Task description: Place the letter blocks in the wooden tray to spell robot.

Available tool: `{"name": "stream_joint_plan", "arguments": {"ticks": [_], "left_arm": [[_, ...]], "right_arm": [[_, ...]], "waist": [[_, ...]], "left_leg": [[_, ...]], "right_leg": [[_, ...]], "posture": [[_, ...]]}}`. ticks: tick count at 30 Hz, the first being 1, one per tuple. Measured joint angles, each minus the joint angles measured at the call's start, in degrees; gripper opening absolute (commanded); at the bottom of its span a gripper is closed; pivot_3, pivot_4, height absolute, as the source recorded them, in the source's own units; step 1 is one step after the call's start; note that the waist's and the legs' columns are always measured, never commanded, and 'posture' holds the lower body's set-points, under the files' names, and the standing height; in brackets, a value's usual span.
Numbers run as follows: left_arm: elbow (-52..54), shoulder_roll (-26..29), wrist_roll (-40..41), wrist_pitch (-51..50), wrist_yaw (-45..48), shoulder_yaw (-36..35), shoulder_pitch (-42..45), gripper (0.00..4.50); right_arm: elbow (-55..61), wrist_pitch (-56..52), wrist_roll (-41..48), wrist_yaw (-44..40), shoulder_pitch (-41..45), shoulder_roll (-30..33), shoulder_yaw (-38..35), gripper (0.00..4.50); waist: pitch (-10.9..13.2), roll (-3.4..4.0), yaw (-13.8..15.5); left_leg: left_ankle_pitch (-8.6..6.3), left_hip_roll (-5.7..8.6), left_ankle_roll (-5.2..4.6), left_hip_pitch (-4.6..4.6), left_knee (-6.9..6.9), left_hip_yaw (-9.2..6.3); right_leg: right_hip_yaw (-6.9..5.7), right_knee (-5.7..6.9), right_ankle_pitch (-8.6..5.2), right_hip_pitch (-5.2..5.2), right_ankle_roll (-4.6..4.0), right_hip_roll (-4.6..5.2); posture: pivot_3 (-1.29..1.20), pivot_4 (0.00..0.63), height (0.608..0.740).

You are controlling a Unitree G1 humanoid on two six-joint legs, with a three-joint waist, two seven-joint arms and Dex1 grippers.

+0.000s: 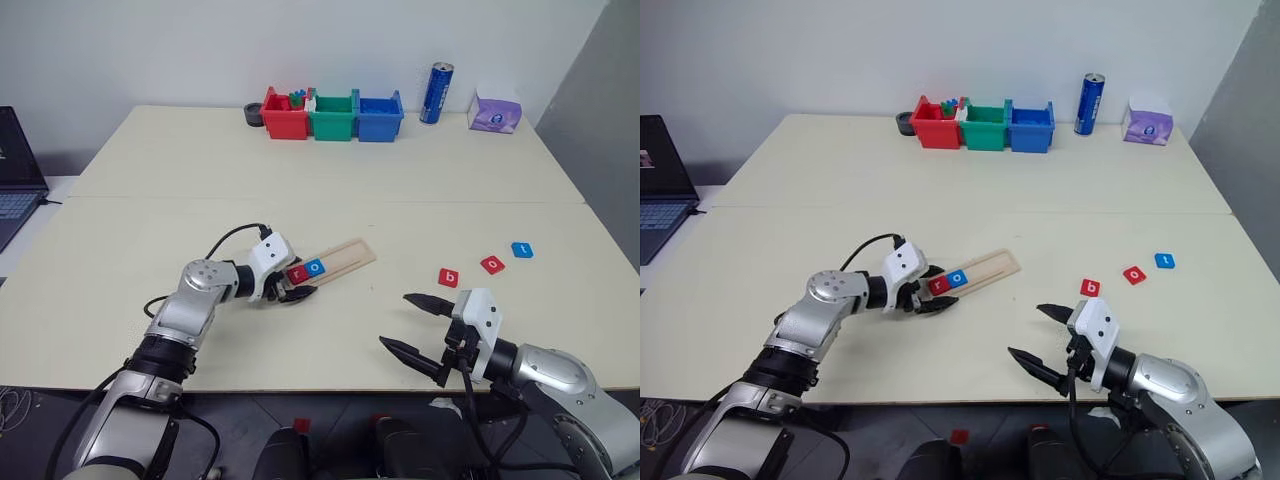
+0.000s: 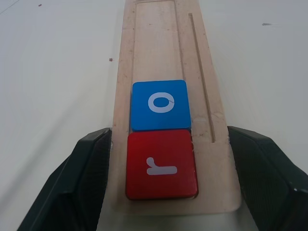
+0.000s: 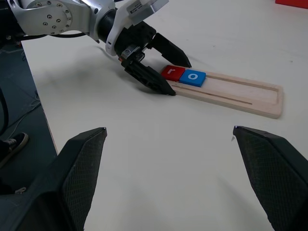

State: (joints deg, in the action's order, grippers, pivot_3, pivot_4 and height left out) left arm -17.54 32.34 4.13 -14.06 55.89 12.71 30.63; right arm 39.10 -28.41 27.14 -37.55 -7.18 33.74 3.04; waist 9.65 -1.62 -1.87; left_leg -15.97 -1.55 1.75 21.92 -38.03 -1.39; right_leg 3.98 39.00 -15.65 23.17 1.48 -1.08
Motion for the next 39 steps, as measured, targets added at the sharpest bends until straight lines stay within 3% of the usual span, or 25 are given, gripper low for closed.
{"name": "stream_joint_plan", "arguments": {"ticks": [11,20,31,33,35,39], "left_arm": [[4.1,1.2,-1.1,4.5,6.2,3.9,-0.9,3.38],[4.9,-6.0,-3.6,4.7,10.9,11.4,2.1,3.38],[3.7,-7.9,-4.7,5.4,12.3,13.5,3.9,3.38],[3.7,-8.0,-4.7,5.4,12.3,13.5,3.9,4.09],[3.7,-8.0,-4.7,5.6,12.4,13.6,4.0,4.47],[3.4,-8.2,-4.7,6.7,13.4,13.8,4.1,4.47]], "right_arm": [[4.2,0.1,1.0,0.2,-8.0,3.0,-5.7,4.50],[3.7,2.0,-1.3,-0.8,-18.7,5.1,-17.7,4.50],[4.5,2.7,-1.3,-0.5,-20.5,4.1,-19.9,4.50],[5.0,2.7,-1.3,0.0,-20.5,4.0,-19.9,4.50],[5.1,2.7,-1.3,0.3,-20.4,4.0,-19.9,4.50],[5.1,2.5,-1.3,0.4,-20.2,4.0,-19.7,4.50]], "waist": [[0.0,-0.01,0.6],[-0.1,0.02,1.7],[-0.2,0.08,1.6],[-0.2,0.07,1.6],[-0.2,0.08,1.6],[-0.2,0.09,1.6]], "left_leg": [[0.00,0.04,0.00,0.11,-0.01,0.04],[0.00,0.16,-0.01,0.11,-0.09,0.09],[0.00,0.15,-0.01,0.09,-0.08,0.08],[0.00,0.15,-0.01,0.09,-0.08,0.07],[0.00,0.15,-0.01,0.09,-0.08,0.08],[0.00,0.15,-0.01,0.09,-0.08,0.08]], "right_leg": [[-0.08,-0.05,-0.01,-0.02,0.01,0.13],[-0.06,-0.06,-0.02,-0.08,0.03,0.15],[-0.06,-0.05,-0.02,-0.08,0.03,0.07],[-0.06,-0.05,-0.02,-0.08,0.03,0.07],[-0.05,-0.05,-0.02,-0.08,0.03,0.07],[-0.06,-0.05,-0.02,-0.08,0.03,0.07]], "posture": [[0.00,0.150,0.740],[0.00,0.150,0.740],[0.00,0.150,0.740],[0.00,0.150,0.740],[0.00,0.150,0.740],[0.00,0.150,0.740]]}}
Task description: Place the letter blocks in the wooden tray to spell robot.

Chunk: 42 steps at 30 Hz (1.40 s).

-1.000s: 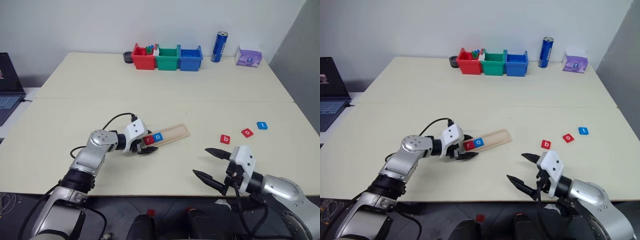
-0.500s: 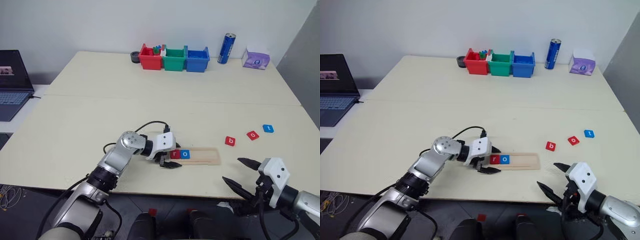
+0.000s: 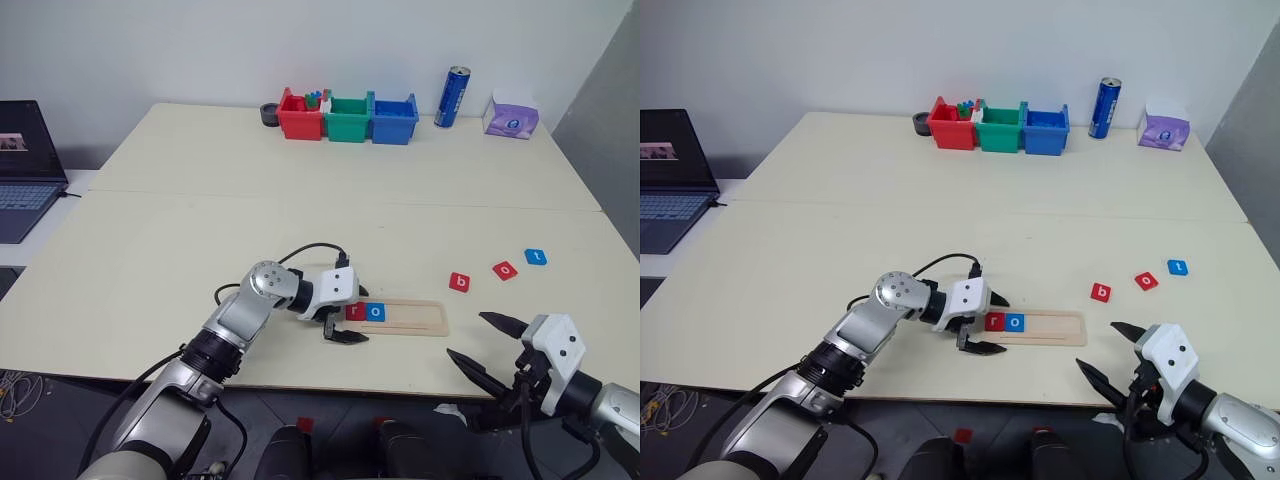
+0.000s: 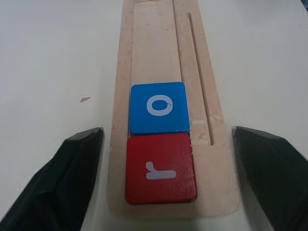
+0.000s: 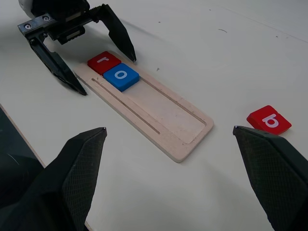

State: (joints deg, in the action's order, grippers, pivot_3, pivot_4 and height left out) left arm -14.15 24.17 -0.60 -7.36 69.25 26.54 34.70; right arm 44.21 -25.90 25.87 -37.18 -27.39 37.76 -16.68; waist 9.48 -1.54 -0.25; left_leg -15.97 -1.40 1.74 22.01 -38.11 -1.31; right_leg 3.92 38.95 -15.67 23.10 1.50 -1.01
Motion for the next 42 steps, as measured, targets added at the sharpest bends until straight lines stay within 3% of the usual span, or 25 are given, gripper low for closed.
{"name": "stream_joint_plan", "arguments": {"ticks": [11,16,21,26,31,42], "left_arm": [[-2.3,-0.2,1.9,4.2,1.3,-2.4,0.1,4.47],[-1.3,0.7,5.2,3.0,0.6,-7.3,-0.1,4.47],[3.4,3.9,8.7,-0.5,0.1,-11.4,-3.6,4.47],[10.0,8.8,13.4,-4.6,1.6,-15.2,-9.3,4.47],[12.4,9.9,14.1,-5.7,1.1,-15.6,-11.0,4.47],[13.6,10.1,14.0,-5.1,0.1,-15.6,-11.7,4.47]], "right_arm": [[-0.7,-1.1,1.3,-0.1,3.2,0.0,0.0,4.50],[-5.2,-6.1,2.8,2.1,10.2,0.0,0.1,4.50],[-11.9,-15.4,0.0,9.9,21.2,-0.5,4.0,4.50],[-16.3,-22.2,-1.8,17.9,29.5,-7.1,8.5,4.50],[-20.8,-24.6,-4.6,23.9,35.0,-11.7,9.4,4.50],[-23.5,-29.4,-8.1,31.4,37.8,-19.4,10.0,4.50]], "waist": [[0.0,-0.01,-0.2],[0.0,-0.02,-0.6],[0.1,0.04,-1.4],[0.1,0.10,-1.6],[0.1,0.09,-1.2],[0.1,0.11,-1.6]], "left_leg": [[0.00,0.00,0.00,0.02,-0.01,0.00],[0.00,-0.03,0.00,0.01,0.00,0.01],[0.00,-0.12,0.00,0.02,0.05,-0.05],[0.00,-0.22,0.00,0.06,0.11,-0.09],[0.00,-0.14,0.00,0.13,0.04,-0.06],[0.00,-0.18,0.00,0.10,0.07,-0.05]], "right_leg": [[0.00,0.01,0.00,0.03,-0.01,-0.03],[0.03,0.03,0.01,0.05,-0.01,-0.07],[0.06,0.05,0.00,0.10,-0.03,-0.07],[0.10,0.05,-0.01,0.14,-0.13,-0.13],[0.04,0.03,-0.01,0.14,-0.12,0.05],[0.04,0.06,0.01,0.18,-0.14,0.02]], "posture": [[0.00,0.150,0.740],[0.00,0.150,0.740],[0.00,0.150,0.740],[0.00,0.150,0.740],[0.00,0.150,0.740],[0.00,0.150,0.740]]}}
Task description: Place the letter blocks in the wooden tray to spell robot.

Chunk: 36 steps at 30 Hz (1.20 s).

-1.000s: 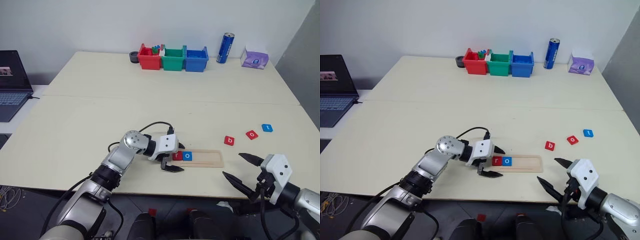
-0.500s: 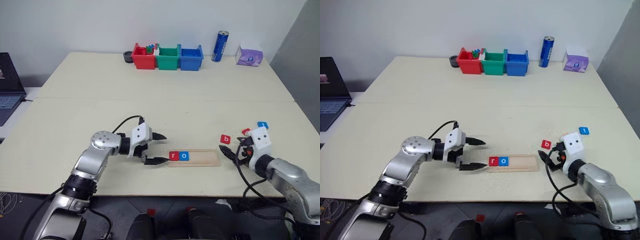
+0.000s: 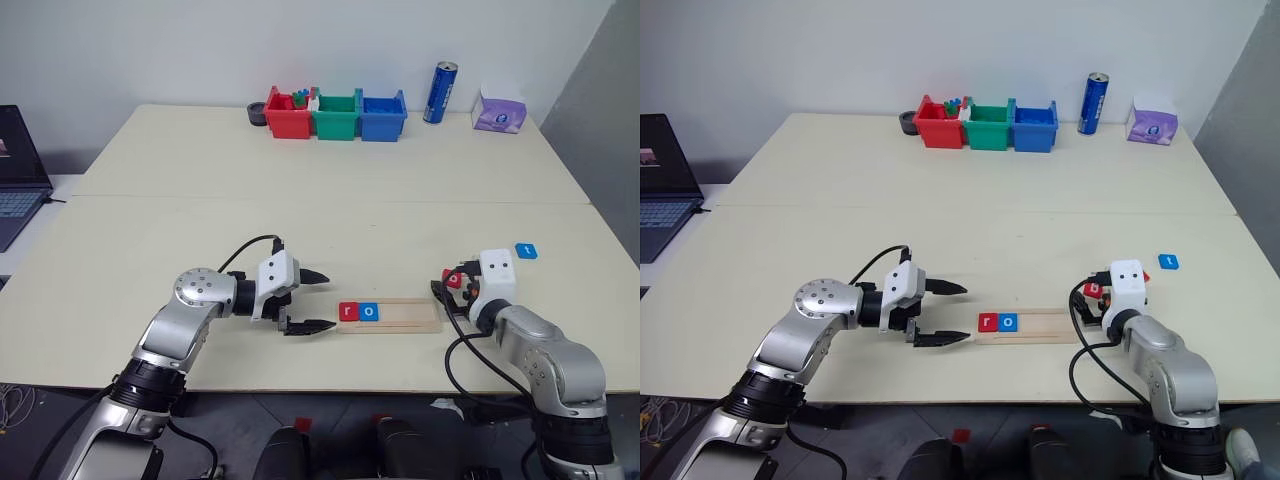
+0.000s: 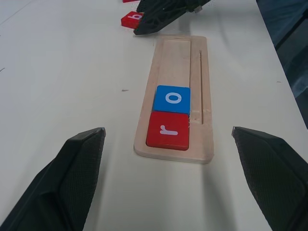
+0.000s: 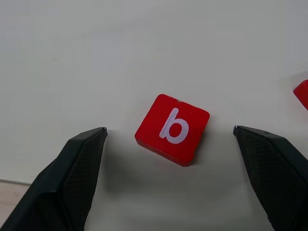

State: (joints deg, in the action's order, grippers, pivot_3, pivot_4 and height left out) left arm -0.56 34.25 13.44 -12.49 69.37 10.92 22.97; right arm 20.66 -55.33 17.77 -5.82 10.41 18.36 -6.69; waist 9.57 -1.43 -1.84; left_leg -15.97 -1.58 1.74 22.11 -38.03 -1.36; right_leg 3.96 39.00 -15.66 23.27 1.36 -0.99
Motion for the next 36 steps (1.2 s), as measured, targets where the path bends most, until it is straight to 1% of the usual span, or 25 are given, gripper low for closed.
{"name": "stream_joint_plan", "arguments": {"ticks": [5,6,8,9,15,21,24,27,29,32,36], "left_arm": [[-0.1,0.0,-0.2,0.7,0.0,0.0,0.0,4.47],[-0.1,0.0,-0.3,0.8,0.0,0.0,0.0,4.50],[-0.2,-0.1,-0.6,1.0,-0.1,0.0,0.0,4.50],[-0.3,-0.1,-0.7,1.3,-0.1,0.0,0.0,4.50],[-0.4,-0.5,-0.9,1.6,-0.2,0.1,0.0,4.50],[-0.2,-0.6,-0.2,0.5,-1.3,0.0,-0.6,4.50],[0.0,-0.3,0.7,0.1,-1.2,-0.4,-1.7,4.50],[0.2,0.5,2.1,0.3,-0.5,-1.5,-2.1,4.50],[0.2,1.1,2.8,0.7,0.7,-2.1,-2.4,4.50],[0.7,1.3,4.6,1.3,3.0,-2.3,-3.0,4.50],[0.7,1.3,4.6,2.4,4.3,-2.3,-2.9,4.50]], "right_arm": [[-1.7,0.0,-0.9,-0.1,1.6,-0.3,0.0,4.50],[-2.0,0.0,-1.0,-0.2,1.8,-0.2,0.0,4.32],[-2.3,0.0,-1.3,-0.4,1.9,0.1,0.1,3.89],[-2.5,0.0,-1.5,-0.4,2.0,0.4,0.1,3.58],[-3.0,0.6,-3.1,-0.8,2.0,0.8,0.7,1.50],[-1.0,0.7,-3.2,-2.2,0.7,3.0,1.1,1.46],[3.9,-1.6,-2.8,-3.3,-2.8,4.9,0.7,1.46],[12.0,-5.3,-1.8,-3.7,-8.7,5.2,-0.9,1.46],[16.4,-7.4,-1.2,-3.0,-12.4,4.0,-1.7,1.46],[22.4,-9.6,-1.2,-0.3,-17.1,-0.8,-2.3,1.46],[26.5,-10.2,-2.1,3.1,-21.0,-5.3,-1.3,1.46]], "waist": [[0.0,0.00,0.0],[0.0,0.00,0.0],[0.0,0.00,0.0],[0.0,0.00,0.0],[0.0,0.00,0.0],[0.0,0.00,0.0],[0.0,0.00,0.0],[0.0,0.01,0.1],[0.0,0.01,0.1],[0.0,0.02,0.0],[0.0,0.02,0.0]], "left_leg": [[0.00,0.00,0.00,-0.02,-0.01,0.02],[0.00,0.01,0.00,-0.02,-0.01,0.03],[0.00,0.01,0.00,-0.02,-0.01,0.03],[0.00,0.01,0.00,-0.02,-0.01,0.03],[0.00,0.01,0.00,-0.02,0.00,0.03],[0.00,-0.01,0.00,0.01,0.03,0.01],[0.00,-0.01,0.00,0.09,0.04,-0.04],[0.00,-0.03,0.00,0.21,0.05,-0.14],[0.00,-0.04,0.00,0.21,0.05,-0.14],[0.00,-0.05,0.00,0.18,0.04,-0.12],[0.00,-0.04,0.01,0.16,0.03,-0.09]], "right_leg": [[0.01,0.00,0.00,0.00,0.00,0.00],[0.01,0.00,0.00,0.00,0.00,0.00],[0.00,0.00,0.00,-0.01,0.00,0.00],[0.01,0.00,0.00,-0.01,0.00,0.00],[0.00,0.00,0.00,-0.01,0.01,-0.01],[0.01,-0.02,-0.01,0.00,0.01,0.00],[0.02,-0.03,-0.01,0.03,0.01,0.02],[0.00,-0.04,-0.04,0.10,0.05,0.02],[0.00,-0.03,-0.04,0.10,0.06,0.02],[0.01,-0.02,-0.04,0.10,0.06,0.01],[0.00,-0.03,-0.05,0.09,0.07,0.01]], "posture": [[0.00,0.150,0.740],[0.00,0.150,0.740],[0.00,0.150,0.740],[0.00,0.150,0.740],[0.00,0.150,0.740],[0.00,0.150,0.740],[0.00,0.150,0.740],[0.00,0.150,0.740],[0.00,0.150,0.740],[0.00,0.150,0.740],[0.00,0.150,0.740]]}}
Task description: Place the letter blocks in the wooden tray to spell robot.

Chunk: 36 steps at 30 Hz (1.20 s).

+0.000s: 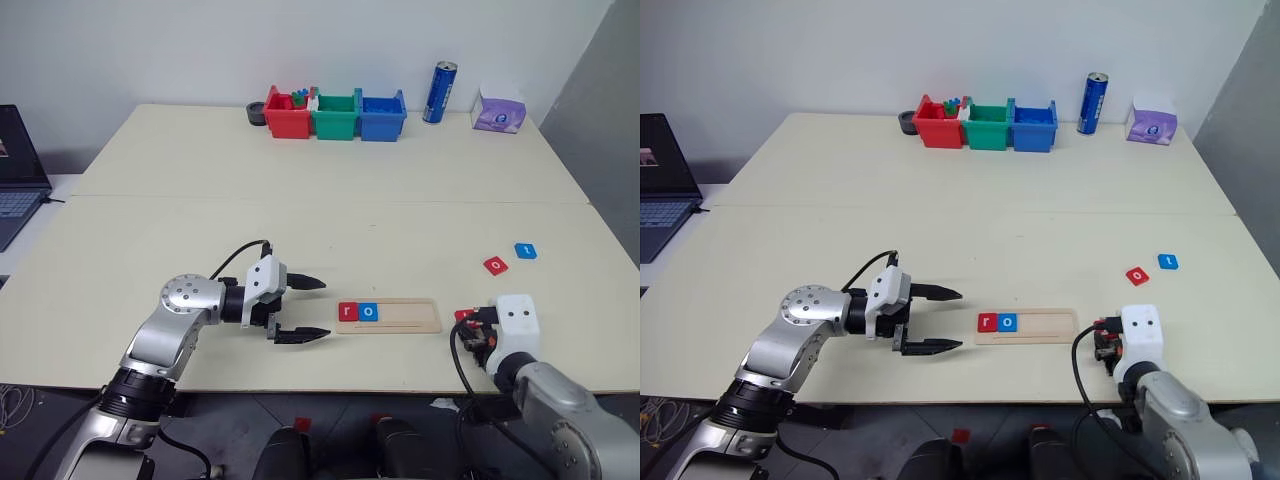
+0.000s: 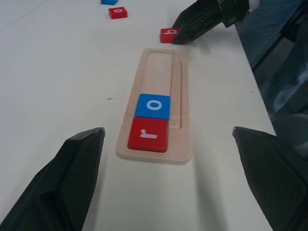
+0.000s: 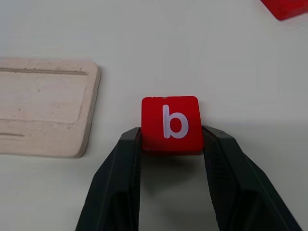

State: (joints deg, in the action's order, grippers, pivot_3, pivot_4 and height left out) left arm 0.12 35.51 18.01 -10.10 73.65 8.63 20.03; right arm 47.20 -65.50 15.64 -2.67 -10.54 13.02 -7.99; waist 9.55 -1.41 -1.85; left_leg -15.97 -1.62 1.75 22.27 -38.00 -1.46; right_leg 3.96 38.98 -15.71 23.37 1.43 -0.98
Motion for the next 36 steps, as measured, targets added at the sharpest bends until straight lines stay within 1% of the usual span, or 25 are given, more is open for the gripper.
{"name": "stream_joint_plan", "arguments": {"ticks": [5,8,13,14,16,19,20,22,25,28,29,32,36], "left_arm": [[0.0,-0.6,-0.1,0.7,0.1,0.1,1.2,4.50],[0.0,-1.0,-0.1,0.7,0.1,0.1,1.5,4.50],[0.0,-1.0,-0.1,0.7,-0.4,0.1,1.5,4.50],[0.0,-1.1,-0.1,0.7,-0.5,0.1,1.5,4.50],[0.0,-1.4,-0.1,0.6,-0.6,0.1,1.5,4.50],[0.0,-1.7,-0.2,0.6,-0.9,0.1,1.3,4.50],[0.0,-1.8,-0.2,0.6,-1.0,0.1,1.3,4.50],[0.0,-1.9,-0.3,0.6,-1.1,0.2,1.0,4.50],[0.0,-2.0,-0.3,0.6,-1.5,0.4,1.0,4.50],[0.0,-2.0,-0.4,0.7,-1.6,0.7,1.0,4.50],[0.0,-2.1,-0.4,0.7,-1.6,0.8,1.0,4.50],[0.0,-2.1,-0.5,0.8,-1.7,0.8,1.0,4.50],[0.1,-2.1,-0.6,0.9,-1.8,0.8,0.9,4.50]], "right_arm": [[0.3,1.3,-1.1,2.3,-0.9,-3.6,0.8,1.46],[-0.3,2.3,-1.0,2.7,-0.8,-5.6,0.1,2.50],[-0.4,2.5,-0.6,2.5,-0.1,-6.4,-1.9,4.27],[-0.3,2.0,-0.3,2.2,0.3,-6.4,-2.6,4.49],[0.2,1.1,0.4,1.4,1.1,-5.9,-4.0,4.49],[2.0,0.5,2.0,-0.9,2.9,-3.0,-7.4,4.49],[2.6,0.7,2.7,-2.1,3.2,-1.5,-8.6,4.49],[2.9,1.8,4.3,-6.5,3.2,3.6,-10.0,4.49],[0.1,8.8,5.0,-15.6,2.5,13.6,-10.4,4.49],[-4.7,16.1,6.8,-25.7,2.4,20.0,-11.0,4.49],[-7.1,18.9,7.7,-30.4,2.1,23.4,-10.6,4.49],[-14.4,26.0,6.9,-39.4,1.7,30.8,-8.7,4.49],[-22.9,34.9,2.9,-46.5,2.4,35.9,-2.8,4.49]], "waist": [[0.0,-0.02,0.0],[0.0,-0.02,0.0],[0.0,-0.01,0.0],[0.0,-0.01,0.0],[0.0,0.00,0.0],[0.0,0.02,0.0],[0.0,0.01,0.0],[0.0,0.01,0.0],[0.0,0.02,0.0],[0.0,0.01,0.0],[0.0,-0.01,0.0],[0.1,-0.05,0.0],[0.1,-0.06,0.0]], "left_leg": [[0.00,-0.01,0.00,-0.04,-0.01,0.02],[0.00,-0.02,0.00,-0.06,0.00,0.03],[0.00,0.00,0.00,-0.05,0.00,0.02],[0.00,0.00,0.00,-0.06,0.00,0.02],[0.00,0.00,0.00,-0.05,0.00,0.02],[0.00,0.02,0.00,-0.06,0.00,0.02],[0.00,0.02,0.00,-0.05,0.00,0.02],[0.00,0.03,-0.01,-0.05,0.01,0.06],[-0.01,0.08,-0.01,-0.08,0.01,0.13],[-0.01,0.10,-0.01,-0.14,0.02,0.14],[-0.01,0.11,-0.02,-0.15,0.01,0.15],[-0.01,0.11,-0.02,-0.17,0.00,0.15],[-0.01,0.10,-0.02,-0.19,0.01,0.16]], "right_leg": [[-0.01,0.00,0.00,-0.01,0.00,-0.01],[0.00,0.00,0.00,-0.01,0.00,-0.02],[0.01,0.00,0.00,-0.01,0.00,-0.01],[0.00,0.00,0.00,-0.01,0.00,-0.01],[-0.01,0.00,0.00,-0.01,0.00,-0.01],[-0.01,-0.01,0.00,0.00,0.00,-0.01],[-0.02,-0.01,0.00,0.00,0.00,-0.01],[-0.03,-0.03,0.00,0.00,0.00,-0.01],[-0.05,-0.06,0.00,-0.06,0.01,-0.01],[-0.05,-0.06,0.00,-0.08,0.01,-0.06],[-0.05,-0.06,0.00,-0.09,0.01,-0.08],[-0.05,-0.06,0.00,-0.12,0.00,-0.08],[-0.03,-0.04,0.00,-0.12,0.00,-0.09]], "posture": [[0.00,0.150,0.740],[0.00,0.150,0.740],[0.00,0.150,0.740],[0.00,0.150,0.740],[0.00,0.150,0.740],[0.00,0.150,0.740],[0.00,0.150,0.740],[0.00,0.150,0.740],[0.00,0.150,0.740],[0.00,0.150,0.740],[0.00,0.150,0.740],[0.00,0.150,0.740],[0.00,0.150,0.740]]}}
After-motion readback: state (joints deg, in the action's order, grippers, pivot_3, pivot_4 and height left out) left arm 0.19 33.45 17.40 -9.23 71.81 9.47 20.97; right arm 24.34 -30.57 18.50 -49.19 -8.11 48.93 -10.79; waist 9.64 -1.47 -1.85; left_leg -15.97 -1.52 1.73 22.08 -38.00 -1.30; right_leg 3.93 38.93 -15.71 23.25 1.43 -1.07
